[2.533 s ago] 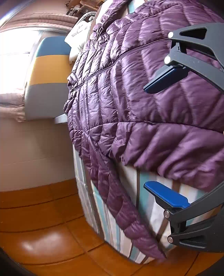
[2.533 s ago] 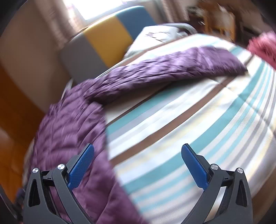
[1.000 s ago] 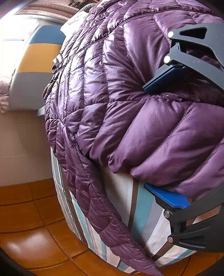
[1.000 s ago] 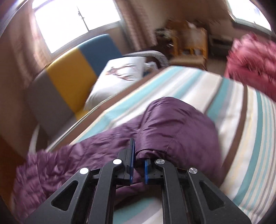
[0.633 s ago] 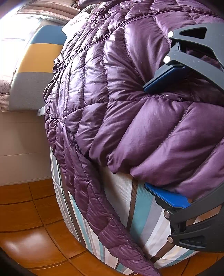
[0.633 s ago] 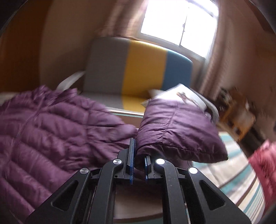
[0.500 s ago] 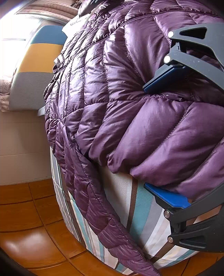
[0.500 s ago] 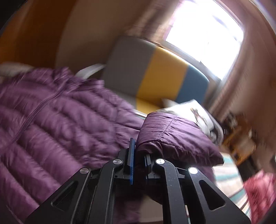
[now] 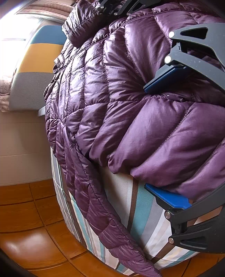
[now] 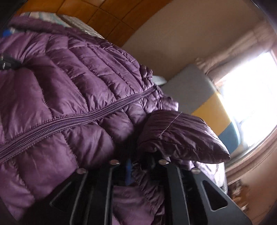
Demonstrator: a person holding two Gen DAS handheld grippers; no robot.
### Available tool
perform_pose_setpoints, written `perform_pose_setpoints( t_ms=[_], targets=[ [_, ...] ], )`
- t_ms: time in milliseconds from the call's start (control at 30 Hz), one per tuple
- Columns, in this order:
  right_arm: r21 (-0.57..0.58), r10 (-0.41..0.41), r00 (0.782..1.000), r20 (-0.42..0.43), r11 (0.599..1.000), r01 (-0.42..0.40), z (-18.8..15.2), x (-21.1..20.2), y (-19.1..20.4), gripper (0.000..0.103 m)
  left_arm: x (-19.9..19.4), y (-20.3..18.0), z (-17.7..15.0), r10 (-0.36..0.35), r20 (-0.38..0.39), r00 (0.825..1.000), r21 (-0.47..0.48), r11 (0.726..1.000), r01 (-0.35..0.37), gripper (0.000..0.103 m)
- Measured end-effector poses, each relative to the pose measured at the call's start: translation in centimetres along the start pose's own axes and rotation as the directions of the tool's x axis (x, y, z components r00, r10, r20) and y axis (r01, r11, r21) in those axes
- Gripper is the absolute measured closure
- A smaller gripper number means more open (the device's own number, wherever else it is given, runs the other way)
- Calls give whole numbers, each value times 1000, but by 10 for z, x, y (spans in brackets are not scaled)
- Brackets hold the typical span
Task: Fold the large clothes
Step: 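Lay the sleeve across the jacket body and open the right tool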
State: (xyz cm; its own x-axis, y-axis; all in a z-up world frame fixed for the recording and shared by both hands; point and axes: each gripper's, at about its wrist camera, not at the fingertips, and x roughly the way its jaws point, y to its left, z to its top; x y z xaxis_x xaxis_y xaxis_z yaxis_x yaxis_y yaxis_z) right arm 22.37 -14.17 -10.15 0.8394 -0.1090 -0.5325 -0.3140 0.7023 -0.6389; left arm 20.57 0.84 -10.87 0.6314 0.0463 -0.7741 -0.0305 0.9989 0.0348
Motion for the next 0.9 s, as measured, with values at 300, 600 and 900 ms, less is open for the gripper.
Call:
perform_pose_setpoints(
  t_ms=[300,600,900],
  targets=[
    [383,-26,998,-61,923,47,-36,-34,-70,33,-25,-26,19,69,43,997,103,992,-74,2],
    [782,-190,923,-334,491,384,-119,-35,-158,28,-50,-125,65,-159,143,977,300,948,110,2],
    [753,-92,948,-305,586,299,-110,-7,-139,28,-21,-242,79,-246,94,965,477,862,173,2]
  ],
)
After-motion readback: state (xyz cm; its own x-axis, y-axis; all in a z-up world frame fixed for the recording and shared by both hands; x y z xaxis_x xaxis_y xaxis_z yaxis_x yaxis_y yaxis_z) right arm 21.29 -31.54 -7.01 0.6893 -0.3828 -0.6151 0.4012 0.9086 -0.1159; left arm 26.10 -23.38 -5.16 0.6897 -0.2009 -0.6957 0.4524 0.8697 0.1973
